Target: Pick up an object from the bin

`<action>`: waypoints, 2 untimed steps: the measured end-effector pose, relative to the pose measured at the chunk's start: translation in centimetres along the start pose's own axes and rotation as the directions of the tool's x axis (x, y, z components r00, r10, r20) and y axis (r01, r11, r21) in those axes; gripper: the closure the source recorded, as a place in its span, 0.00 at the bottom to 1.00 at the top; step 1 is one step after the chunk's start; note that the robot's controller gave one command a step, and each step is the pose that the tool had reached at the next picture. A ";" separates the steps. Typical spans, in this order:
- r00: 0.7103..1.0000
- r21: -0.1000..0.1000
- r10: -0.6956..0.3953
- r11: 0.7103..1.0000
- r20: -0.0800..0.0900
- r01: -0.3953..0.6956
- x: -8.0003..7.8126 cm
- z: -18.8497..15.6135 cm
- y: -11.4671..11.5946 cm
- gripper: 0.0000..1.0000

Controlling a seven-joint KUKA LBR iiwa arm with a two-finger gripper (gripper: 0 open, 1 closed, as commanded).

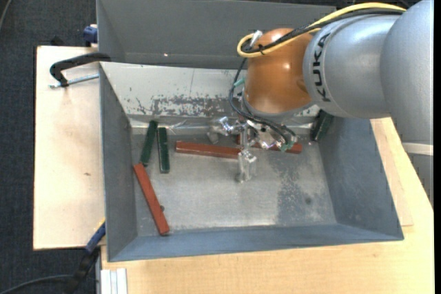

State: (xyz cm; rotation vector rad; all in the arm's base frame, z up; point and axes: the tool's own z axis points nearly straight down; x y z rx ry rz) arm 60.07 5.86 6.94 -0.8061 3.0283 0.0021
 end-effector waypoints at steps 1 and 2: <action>1.000 0.000 0.001 1.000 -0.002 -0.001 0.1 -0.2 0.0 1.00; 0.995 0.000 -0.101 0.995 -0.002 0.101 3.9 -13.2 3.0 1.00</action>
Offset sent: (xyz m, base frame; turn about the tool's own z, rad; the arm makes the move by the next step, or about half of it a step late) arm 0.0000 0.0000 0.0000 0.0000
